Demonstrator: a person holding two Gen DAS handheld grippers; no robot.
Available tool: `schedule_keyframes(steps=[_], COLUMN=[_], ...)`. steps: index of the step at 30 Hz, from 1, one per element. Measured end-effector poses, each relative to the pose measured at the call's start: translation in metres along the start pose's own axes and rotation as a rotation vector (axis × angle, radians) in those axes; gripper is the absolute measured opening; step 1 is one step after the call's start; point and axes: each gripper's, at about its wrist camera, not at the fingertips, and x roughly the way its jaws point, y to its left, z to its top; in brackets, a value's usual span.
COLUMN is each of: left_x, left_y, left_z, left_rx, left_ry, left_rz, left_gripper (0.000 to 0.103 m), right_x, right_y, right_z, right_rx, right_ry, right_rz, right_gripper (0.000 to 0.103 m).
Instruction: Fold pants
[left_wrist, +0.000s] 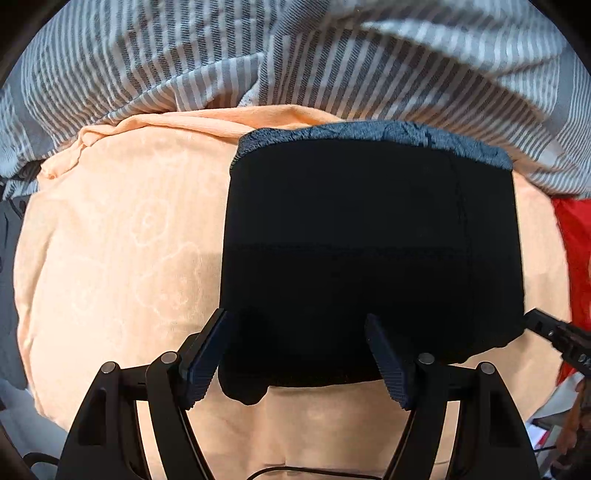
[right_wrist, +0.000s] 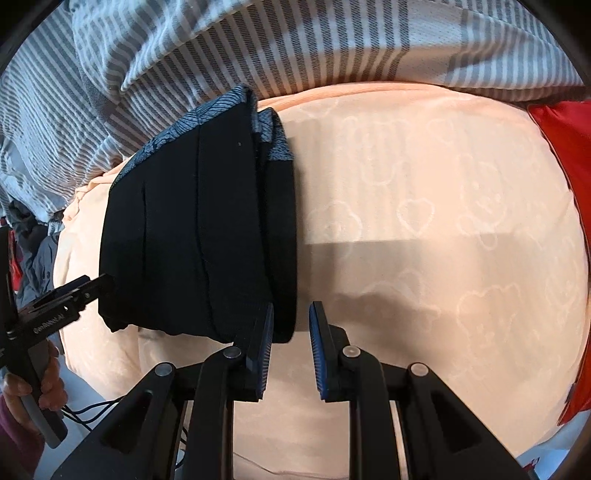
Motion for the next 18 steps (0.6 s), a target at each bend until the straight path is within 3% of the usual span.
schedule_keyframes(steps=[2, 11, 14, 18], left_x=[0.000, 0.006, 0.009, 0.011], left_y=[0.009, 0.051, 0.057, 0.057], left_z=[0.002, 0.005, 0.005, 0.011], left_rx=[-0.024, -0.164, -0.215, -0.199], left_ry=[0.007, 0.039, 0.047, 0.052], left_rz=[-0.023, -0.143, -0.172, -0.175], left_gripper=[0.075, 0.076, 0.076, 0.076], right_x=[-0.001, -0.006, -0.005, -0.005], right_y=[-0.004, -0.028, -0.033, -0.043], right_z=[0.000, -0.009, -0.013, -0.011], right_rx=[0.016, 0.135, 0.179, 0.260], right_ry=[0.004, 0.007, 0.009, -0.017], right_rz=[-0.004, 0.016, 0.041, 0.121], right_gripper=[0.024, 0.061, 0.064, 0.071])
